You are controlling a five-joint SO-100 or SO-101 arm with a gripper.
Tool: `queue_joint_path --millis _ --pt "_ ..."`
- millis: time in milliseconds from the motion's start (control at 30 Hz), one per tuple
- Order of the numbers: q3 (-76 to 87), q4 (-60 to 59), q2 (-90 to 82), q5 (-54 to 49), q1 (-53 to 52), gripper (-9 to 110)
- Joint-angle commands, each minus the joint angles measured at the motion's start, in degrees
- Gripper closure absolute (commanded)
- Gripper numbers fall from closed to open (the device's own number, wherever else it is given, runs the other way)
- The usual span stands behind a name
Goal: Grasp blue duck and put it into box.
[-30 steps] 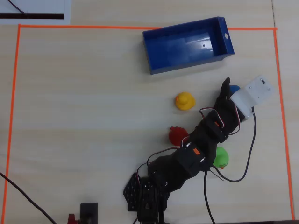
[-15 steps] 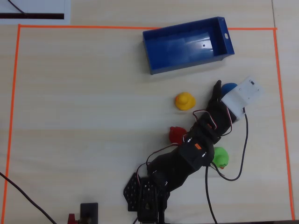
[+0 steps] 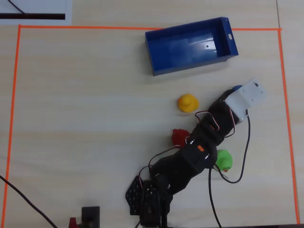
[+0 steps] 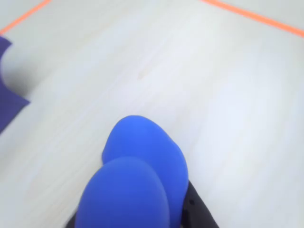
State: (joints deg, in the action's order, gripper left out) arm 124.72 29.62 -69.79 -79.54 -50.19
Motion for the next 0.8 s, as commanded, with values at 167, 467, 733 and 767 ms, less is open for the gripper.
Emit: queue_joint_path --millis 167,467,733,767 --pt "-5.8 -37.4 -28.8 13.4 6.5 101" --pt "-24.7 -69.3 -33.4 25.8 25.0 101" --pt "-34.9 -68.1 -21.5 31.6 34.7 101" --pt "-36.1 -67.3 -19.7 31.8 35.1 101"
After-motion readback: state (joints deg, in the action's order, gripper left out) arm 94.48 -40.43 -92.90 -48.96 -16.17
